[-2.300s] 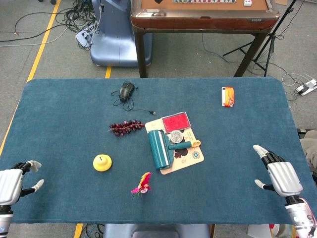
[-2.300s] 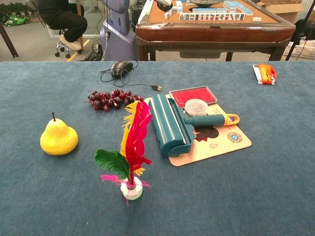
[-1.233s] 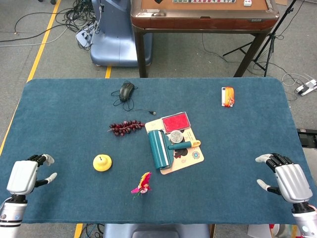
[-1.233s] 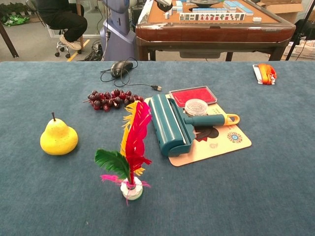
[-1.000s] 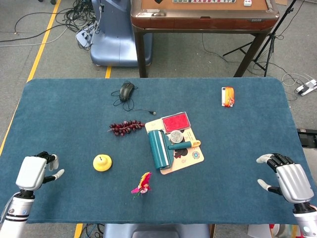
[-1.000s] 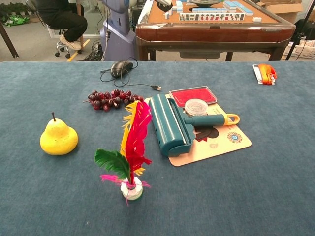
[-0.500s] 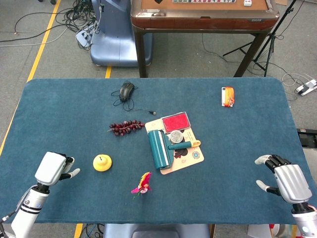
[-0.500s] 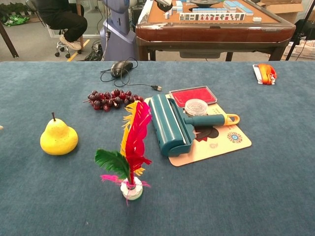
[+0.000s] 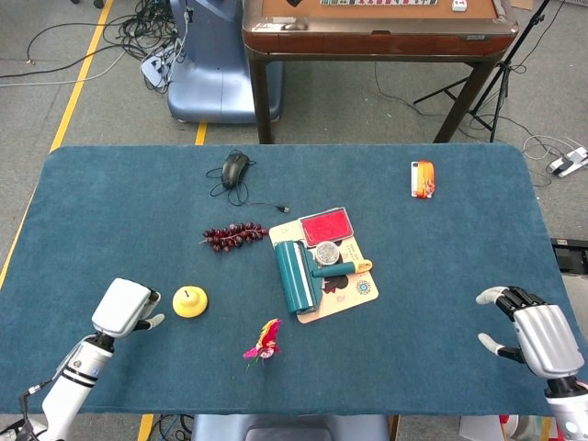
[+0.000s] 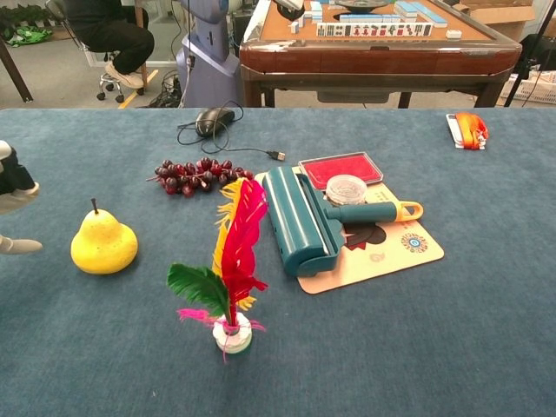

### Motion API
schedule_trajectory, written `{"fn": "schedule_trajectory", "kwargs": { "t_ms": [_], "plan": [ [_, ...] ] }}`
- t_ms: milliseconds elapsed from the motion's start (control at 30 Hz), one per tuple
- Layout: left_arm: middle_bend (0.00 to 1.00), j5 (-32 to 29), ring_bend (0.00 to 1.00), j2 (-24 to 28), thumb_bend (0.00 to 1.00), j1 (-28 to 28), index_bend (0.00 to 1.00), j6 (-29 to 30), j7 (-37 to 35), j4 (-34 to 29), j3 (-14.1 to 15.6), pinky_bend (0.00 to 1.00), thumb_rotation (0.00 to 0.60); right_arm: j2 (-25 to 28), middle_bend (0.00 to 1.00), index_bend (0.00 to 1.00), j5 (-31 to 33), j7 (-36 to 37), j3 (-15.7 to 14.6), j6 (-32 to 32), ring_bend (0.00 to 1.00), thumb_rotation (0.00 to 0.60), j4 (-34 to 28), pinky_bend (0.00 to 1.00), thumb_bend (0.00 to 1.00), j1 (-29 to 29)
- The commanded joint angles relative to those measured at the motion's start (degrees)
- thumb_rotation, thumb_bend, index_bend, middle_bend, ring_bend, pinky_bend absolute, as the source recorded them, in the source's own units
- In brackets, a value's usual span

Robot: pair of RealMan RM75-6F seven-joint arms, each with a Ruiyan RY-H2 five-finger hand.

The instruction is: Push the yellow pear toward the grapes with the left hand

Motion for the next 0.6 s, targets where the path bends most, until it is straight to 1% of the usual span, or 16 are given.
{"fn": "schedule_trajectory", "kwargs": {
  "t_ms": [33,233,600],
  "plan": [
    [1.0,-3.1,0.89,0.1,0.0,-1.5,1.0,-3.4,3.2,-1.8,-0.8,1.0,0.6,0.2,0.39,0.41,0.0,0.4,0.1,0.2,0.32,0.6,0.0,0.52,0.0,-0.1],
    [1.0,-5.2,0.89,-0.1,0.0,-2.9,1.0,-5.2,6.1,-2.7,-1.5,1.0,0.6,0.6,0.39,0.41,0.0,1.2,0.3,0.8,0.32,0.6,0.0,0.52,0.0,-0.3],
    [1.0,-7.4,0.89,-0.2,0.0,-4.5,1.0,-7.5,8.7,-2.0,-1.1,1.0,0.6,0.8,0.39,0.41,0.1,1.9,0.4,0.9,0.32,0.6,0.1,0.52,0.0,-0.4]
  ]
}}
